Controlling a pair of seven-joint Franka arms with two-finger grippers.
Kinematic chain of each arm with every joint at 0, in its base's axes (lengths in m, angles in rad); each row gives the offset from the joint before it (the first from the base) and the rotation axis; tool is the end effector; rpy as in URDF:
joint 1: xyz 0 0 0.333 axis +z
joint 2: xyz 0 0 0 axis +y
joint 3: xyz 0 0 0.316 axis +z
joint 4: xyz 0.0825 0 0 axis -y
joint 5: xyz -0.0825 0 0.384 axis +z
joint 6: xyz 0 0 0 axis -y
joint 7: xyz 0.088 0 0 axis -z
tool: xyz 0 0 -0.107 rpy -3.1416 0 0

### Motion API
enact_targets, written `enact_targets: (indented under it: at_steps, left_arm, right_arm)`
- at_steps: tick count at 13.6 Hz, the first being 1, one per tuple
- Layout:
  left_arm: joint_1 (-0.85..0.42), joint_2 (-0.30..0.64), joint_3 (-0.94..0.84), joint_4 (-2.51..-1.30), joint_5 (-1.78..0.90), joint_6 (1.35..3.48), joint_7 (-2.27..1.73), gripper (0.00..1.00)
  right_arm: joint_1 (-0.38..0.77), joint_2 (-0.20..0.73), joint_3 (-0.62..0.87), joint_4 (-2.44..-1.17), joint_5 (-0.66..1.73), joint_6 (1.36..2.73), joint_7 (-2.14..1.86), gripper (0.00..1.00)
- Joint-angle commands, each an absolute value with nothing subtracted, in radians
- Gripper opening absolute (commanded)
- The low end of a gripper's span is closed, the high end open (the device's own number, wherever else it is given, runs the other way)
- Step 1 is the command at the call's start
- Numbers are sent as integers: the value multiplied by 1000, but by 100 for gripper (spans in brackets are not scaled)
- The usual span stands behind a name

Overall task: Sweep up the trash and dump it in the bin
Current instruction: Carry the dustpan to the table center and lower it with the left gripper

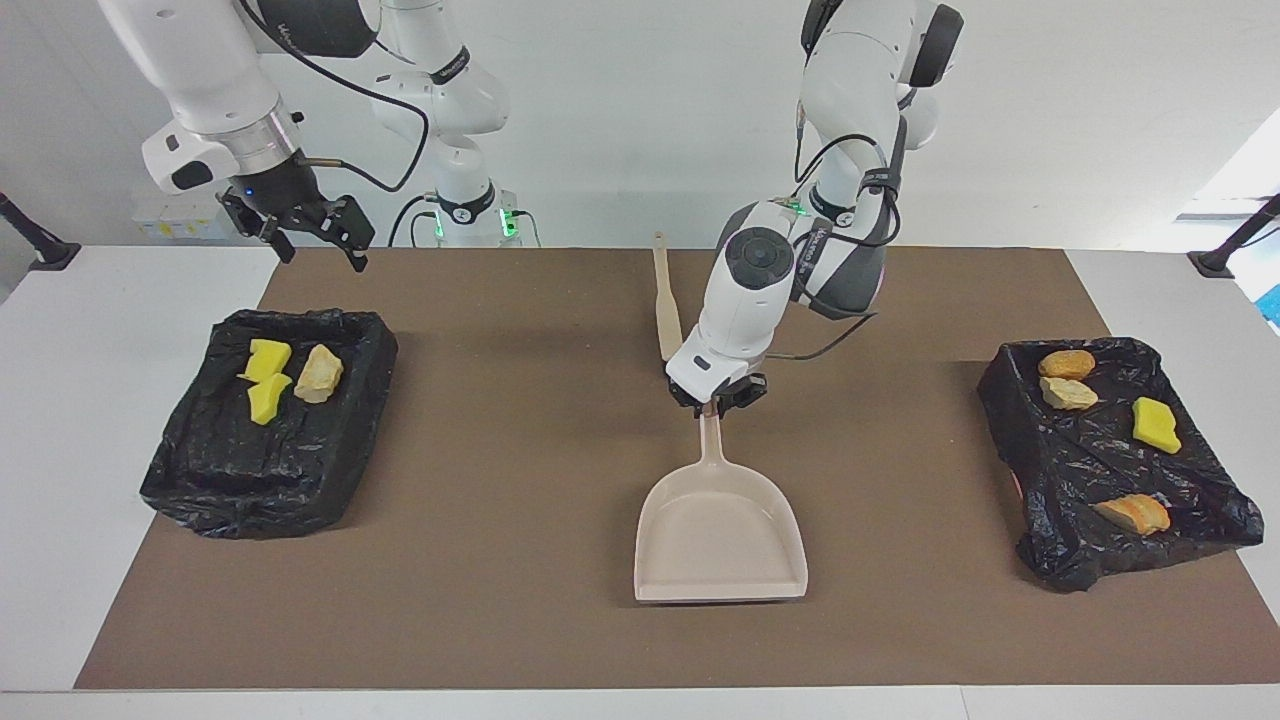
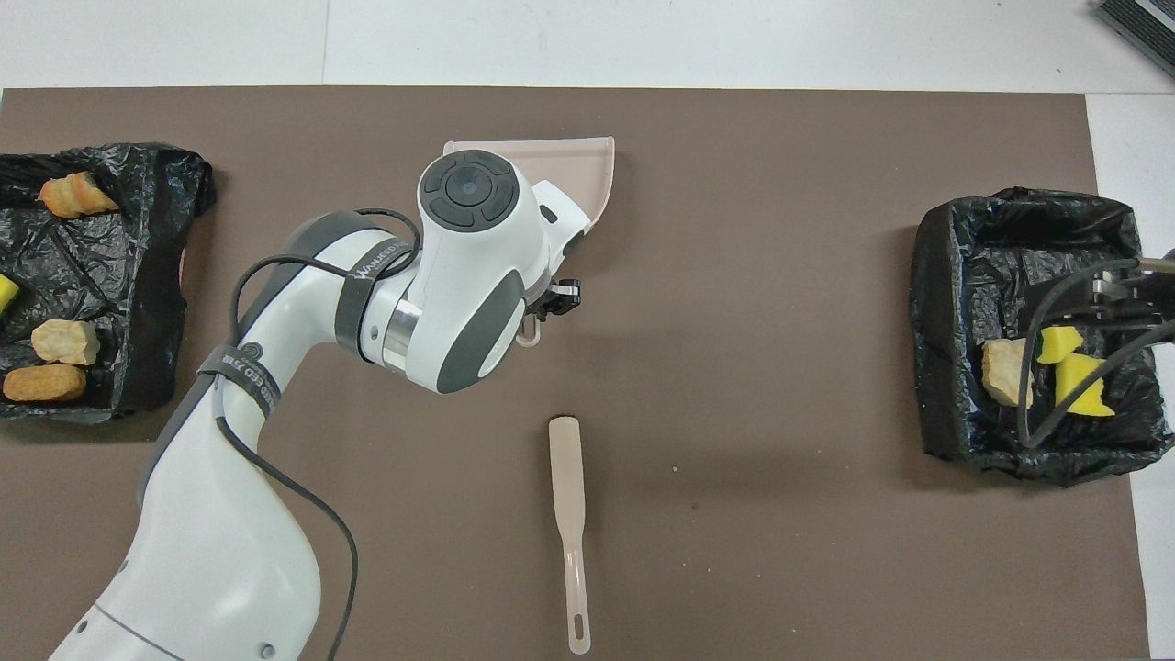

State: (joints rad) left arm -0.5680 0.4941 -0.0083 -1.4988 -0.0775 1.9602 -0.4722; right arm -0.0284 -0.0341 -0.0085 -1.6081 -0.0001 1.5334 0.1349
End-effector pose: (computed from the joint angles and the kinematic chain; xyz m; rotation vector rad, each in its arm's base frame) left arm 0.5772 -0.3801 0.3804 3.0892 -0.1121 -0.1019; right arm 0.5392 -0.0200 0.6224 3.1276 -0.2693 -0.0637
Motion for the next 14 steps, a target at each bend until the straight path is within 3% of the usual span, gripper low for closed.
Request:
enact_targets:
  at_steps: [1, 5, 9, 12, 14]
  left_arm:
    - [-607, 511, 11, -1476, -80, 1986, -486, 0]
    - [-620, 499, 11, -1503, -80, 1973, -488, 0]
    - [-626, 494, 11, -1514, -80, 1939, -492, 9]
    - [-626, 489, 12, -1514, -80, 1919, -492, 50]
    - [-626, 476, 12, -1508, -78, 1921, -492, 91]
  right_arm:
    - [-35, -52, -6, -1629, 23, 1557, 109, 100]
    - [-37, -52, -6, -1629, 23, 1557, 109, 100]
    - [-37, -52, -6, -1629, 23, 1557, 109, 100]
    - [-35, -52, -6, -1629, 23, 1557, 109, 100]
    - [-37, -52, -6, -1629, 23, 1557, 109, 100]
